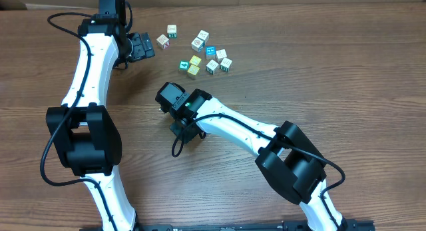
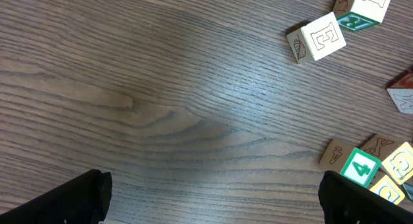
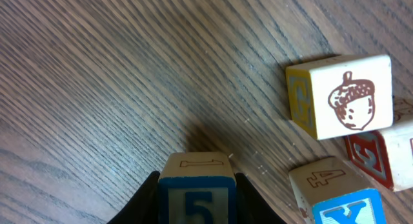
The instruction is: Form a circle
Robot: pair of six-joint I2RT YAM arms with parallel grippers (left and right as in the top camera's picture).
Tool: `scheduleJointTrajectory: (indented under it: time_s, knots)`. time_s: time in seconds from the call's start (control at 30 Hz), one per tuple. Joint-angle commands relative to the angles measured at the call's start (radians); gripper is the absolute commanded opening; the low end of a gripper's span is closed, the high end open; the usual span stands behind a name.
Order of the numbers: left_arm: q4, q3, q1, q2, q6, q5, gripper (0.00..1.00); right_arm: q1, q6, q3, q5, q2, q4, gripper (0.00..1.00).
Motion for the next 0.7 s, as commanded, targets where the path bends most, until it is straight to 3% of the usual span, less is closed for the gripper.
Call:
scheduleJointTrajectory:
  time_s: [0.0, 0.47, 0.67]
  knots:
    - [0.002, 0.019, 0.002, 0.003, -0.009, 0.007, 1.00, -0.003, -0.011, -0.013, 0.020, -0.019, 0.015, 0.24]
    - [0.002, 0.019, 0.002, 0.003, -0.009, 0.007, 1.00, -0.006, -0.003, -0.064, 0.075, -0.019, 0.075, 0.30]
    - [0.002, 0.019, 0.002, 0.003, -0.009, 0.007, 1.00, -0.006, 0.007, -0.064, 0.074, -0.019, 0.084, 0.43]
